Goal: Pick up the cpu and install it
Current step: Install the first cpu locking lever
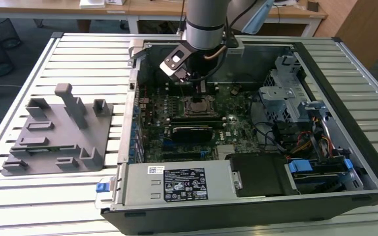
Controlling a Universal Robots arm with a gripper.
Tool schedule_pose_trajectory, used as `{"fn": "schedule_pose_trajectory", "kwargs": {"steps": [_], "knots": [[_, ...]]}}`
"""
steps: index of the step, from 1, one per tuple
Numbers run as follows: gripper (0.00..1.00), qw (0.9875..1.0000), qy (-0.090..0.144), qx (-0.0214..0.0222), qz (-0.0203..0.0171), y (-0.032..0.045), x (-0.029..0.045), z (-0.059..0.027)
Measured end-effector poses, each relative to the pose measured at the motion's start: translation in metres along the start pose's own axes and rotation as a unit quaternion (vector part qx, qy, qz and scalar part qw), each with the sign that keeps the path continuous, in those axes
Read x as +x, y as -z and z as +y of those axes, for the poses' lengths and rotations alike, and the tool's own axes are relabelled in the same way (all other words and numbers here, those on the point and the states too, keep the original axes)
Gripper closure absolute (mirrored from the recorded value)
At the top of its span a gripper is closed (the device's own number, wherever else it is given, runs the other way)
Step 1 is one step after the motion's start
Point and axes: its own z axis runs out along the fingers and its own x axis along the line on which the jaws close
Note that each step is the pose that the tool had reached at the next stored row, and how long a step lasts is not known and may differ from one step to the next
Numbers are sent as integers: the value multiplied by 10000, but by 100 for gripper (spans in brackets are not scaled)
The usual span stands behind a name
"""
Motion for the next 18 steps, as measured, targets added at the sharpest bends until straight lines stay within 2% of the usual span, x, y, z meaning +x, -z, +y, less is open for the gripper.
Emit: {"fn": "schedule_pose_trajectory", "kwargs": {"steps": [7, 13, 18], "knots": [[89, 10000, 0, 0, 0, 40, -1, 0], [89, 10000, 0, 1, -1, 46, -1, 0], [89, 10000, 0, 0, -1, 126, -2, -1]]}}
